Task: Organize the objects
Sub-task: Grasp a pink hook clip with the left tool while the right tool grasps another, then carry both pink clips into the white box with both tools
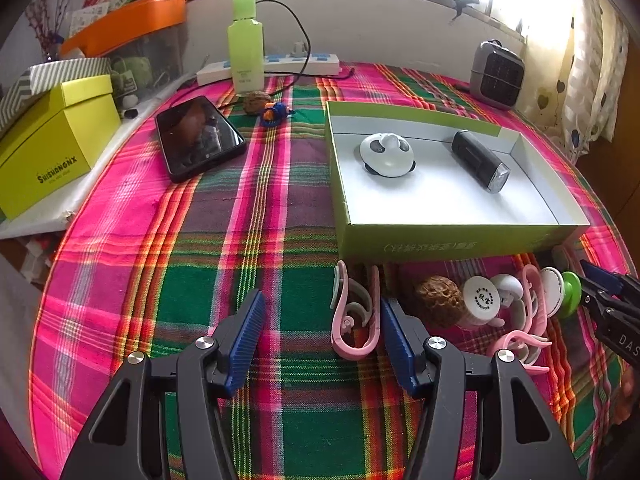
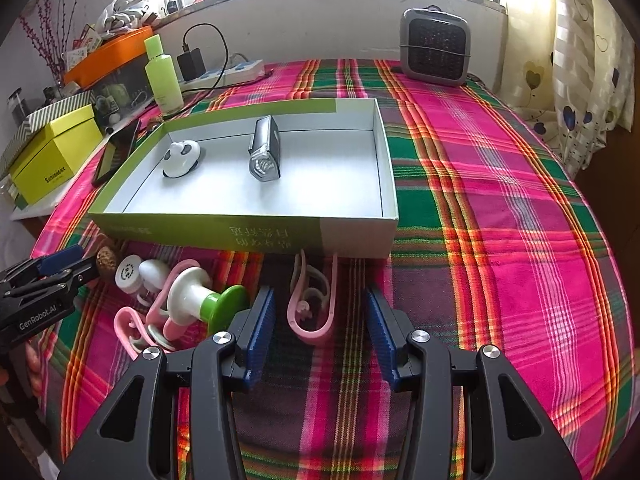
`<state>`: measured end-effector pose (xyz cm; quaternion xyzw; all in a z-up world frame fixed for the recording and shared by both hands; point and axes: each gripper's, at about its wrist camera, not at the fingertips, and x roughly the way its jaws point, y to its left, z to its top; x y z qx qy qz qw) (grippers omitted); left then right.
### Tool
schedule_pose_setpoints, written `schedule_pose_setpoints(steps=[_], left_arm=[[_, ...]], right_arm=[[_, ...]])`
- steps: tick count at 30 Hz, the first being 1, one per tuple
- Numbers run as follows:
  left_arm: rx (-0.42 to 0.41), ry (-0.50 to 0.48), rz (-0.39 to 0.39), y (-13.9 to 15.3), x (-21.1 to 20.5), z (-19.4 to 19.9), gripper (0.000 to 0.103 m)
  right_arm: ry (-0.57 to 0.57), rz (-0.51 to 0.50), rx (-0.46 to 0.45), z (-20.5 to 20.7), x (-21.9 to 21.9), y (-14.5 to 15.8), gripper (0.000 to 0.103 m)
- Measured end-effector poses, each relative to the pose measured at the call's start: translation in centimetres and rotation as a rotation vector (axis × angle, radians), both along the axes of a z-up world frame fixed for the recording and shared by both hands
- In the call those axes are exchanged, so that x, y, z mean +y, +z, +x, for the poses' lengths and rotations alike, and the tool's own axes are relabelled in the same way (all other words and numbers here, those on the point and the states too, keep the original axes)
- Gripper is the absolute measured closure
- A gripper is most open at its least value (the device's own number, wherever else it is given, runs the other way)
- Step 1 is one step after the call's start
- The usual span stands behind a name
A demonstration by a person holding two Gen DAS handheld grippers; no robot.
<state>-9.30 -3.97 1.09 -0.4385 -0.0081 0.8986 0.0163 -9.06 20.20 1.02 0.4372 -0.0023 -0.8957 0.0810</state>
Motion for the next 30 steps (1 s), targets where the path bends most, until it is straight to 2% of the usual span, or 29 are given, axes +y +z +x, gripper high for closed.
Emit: schedule_pose_setpoints(steps=[6,10,14,20,24,30], left_arm=[[0.005,0.009,0.007,0.0,-0.17,0.05,0.047],[0.008,0.02,-0.004,-0.05,-0.17,0.06,0.054],[0.008,0.032,-0.007,0.0,-0.46,0.01,0.061],[0.007,0.046,-0.01,0.12,-0.72,-0.06,0.073],[0.009,0.052,-0.017,0.16,-0.83,-0.05,0.079],[0.012,0.051,-0.014,0.23,-0.9,0.07,0.082]], right_arm=[[-0.008,0.015,0.008,0.11,-0.09,-0.03,0.057],[-0.009,0.016,0.008,0.15,-0.02,0.0,0.058],[-0.022,0.02,0.01,0.21,0.27,0.01,0.068],[-0.02,0.026,0.011,0.33,0.22,0.03,0.078],[-0.021,0.026,0.011,0.36,0.22,0.04,0.078],[-0.022,0.025,0.011,0.42,0.23,0.01,0.078]])
